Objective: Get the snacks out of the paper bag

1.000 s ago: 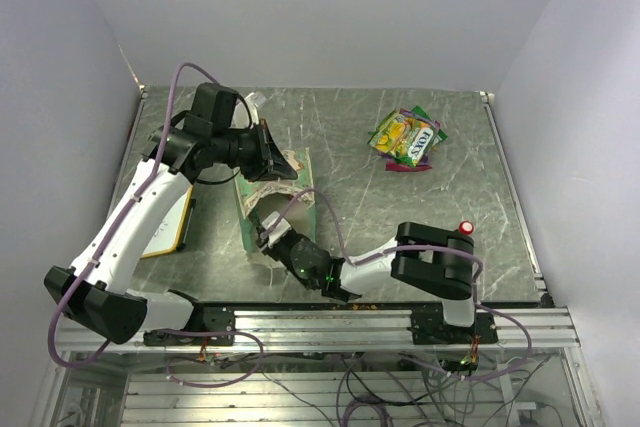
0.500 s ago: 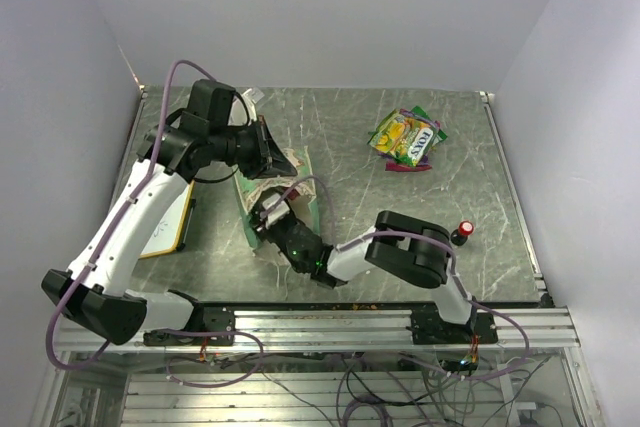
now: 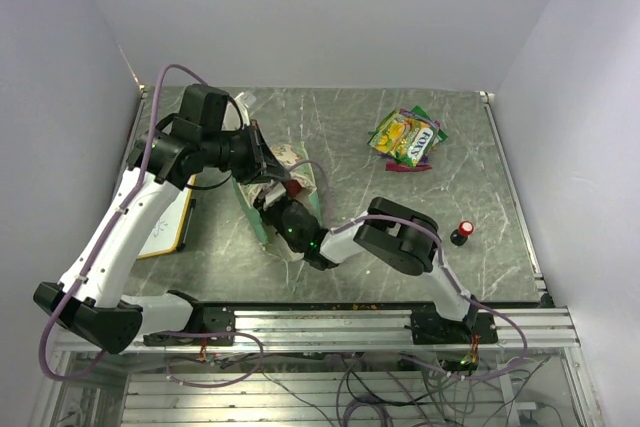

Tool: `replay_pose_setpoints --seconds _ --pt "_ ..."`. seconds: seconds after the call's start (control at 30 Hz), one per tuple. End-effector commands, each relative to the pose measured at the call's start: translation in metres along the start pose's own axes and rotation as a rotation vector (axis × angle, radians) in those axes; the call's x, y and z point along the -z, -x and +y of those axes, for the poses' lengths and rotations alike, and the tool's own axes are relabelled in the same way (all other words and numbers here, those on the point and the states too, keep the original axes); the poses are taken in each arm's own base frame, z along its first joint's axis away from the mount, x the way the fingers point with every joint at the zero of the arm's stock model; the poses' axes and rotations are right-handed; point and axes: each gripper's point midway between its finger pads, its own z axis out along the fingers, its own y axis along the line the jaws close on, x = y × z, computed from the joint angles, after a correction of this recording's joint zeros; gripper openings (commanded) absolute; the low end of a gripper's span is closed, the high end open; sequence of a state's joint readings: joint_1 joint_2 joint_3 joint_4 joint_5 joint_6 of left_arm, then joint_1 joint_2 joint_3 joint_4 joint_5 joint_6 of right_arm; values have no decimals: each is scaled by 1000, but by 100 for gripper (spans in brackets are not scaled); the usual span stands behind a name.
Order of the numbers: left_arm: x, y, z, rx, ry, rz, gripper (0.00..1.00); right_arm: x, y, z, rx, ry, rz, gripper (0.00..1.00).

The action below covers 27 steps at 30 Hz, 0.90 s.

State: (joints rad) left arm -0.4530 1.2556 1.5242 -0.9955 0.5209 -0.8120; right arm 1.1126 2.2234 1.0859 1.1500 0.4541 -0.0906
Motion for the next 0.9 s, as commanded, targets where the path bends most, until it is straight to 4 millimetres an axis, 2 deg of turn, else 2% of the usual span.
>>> replay_pose_setpoints --seconds 0.0,0.03,0.07,0.13,0.17,0.3,0.47,0.7,0.87 --pt "13 2 -14 -23 -36 -46 7 13 20 7 0 67 -4 25" --pt "12 4 -14 -22 -39 -53 7 19 21 8 4 77 10 21" --pt "11 5 -15 -20 -43 -58 7 29 12 9 19 93 49 15" --pt "8 10 -16 -18 -54 -73 7 42 11 10 15 121 74 11" --pt "6 12 -17 -16 -59 -80 7 49 21 10 8 133 63 9" --pt "0 23 -20 -6 -69 -109 7 71 35 4 -27 150 73 5" --pt "-9 34 -20 24 -67 -132 7 99 41 -5 -37 178 117 0" --pt "-15 33 -25 77 -127 -132 7 109 70 -16 23 202 178 0" --pt "-9 38 -24 49 -99 -167 7 112 88 -45 75 196 224 0"
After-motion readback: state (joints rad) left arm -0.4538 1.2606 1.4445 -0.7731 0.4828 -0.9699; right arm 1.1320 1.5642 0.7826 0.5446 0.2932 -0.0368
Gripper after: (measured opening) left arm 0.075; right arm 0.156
